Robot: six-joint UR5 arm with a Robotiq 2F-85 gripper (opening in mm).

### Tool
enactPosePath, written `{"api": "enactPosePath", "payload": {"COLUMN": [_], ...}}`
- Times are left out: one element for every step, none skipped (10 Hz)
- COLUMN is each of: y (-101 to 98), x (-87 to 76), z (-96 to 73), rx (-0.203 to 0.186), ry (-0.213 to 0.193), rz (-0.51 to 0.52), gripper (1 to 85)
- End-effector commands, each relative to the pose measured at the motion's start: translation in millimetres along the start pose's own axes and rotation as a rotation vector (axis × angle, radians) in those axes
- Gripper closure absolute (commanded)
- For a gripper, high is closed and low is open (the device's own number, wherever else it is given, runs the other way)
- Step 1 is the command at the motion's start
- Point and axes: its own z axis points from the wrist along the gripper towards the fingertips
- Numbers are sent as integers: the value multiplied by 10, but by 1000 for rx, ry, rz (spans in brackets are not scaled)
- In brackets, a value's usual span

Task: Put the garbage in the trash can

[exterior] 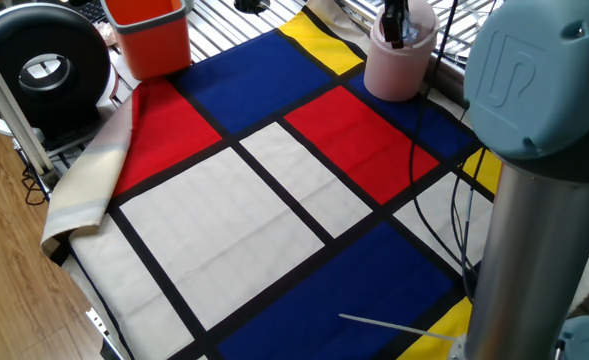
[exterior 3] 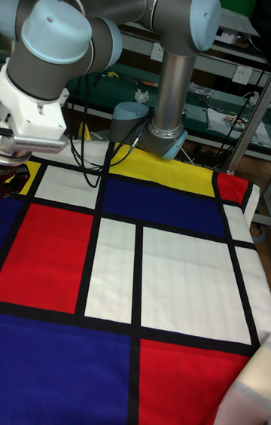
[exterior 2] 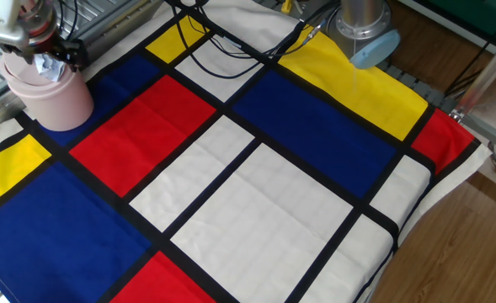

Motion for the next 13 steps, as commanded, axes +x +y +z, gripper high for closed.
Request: {"api": "enactPosePath", "payload": {"y": [55,66,66,85,86,88,91,88,81,78,70,79,68], "x": [-19,-18,-10,18,5,24,47,35,38,36,39,12,11], "z": [-49,-61,-73,-98,-97,-115,-142,-152,-152,-150,-139,-127,-117], "rx": [-8,-8,-2,3,3,11,23,28,30,30,30,20,20], "ry": [-16,-16,-19,-18,-27,-26,-26,-30,-28,-28,-27,-35,-35], "rz": [30,36,38,48,50,55,61,61,61,64,60,60,62], "gripper": [150,160,163,177,193,197,217,220,233,257,257,260,290]}}
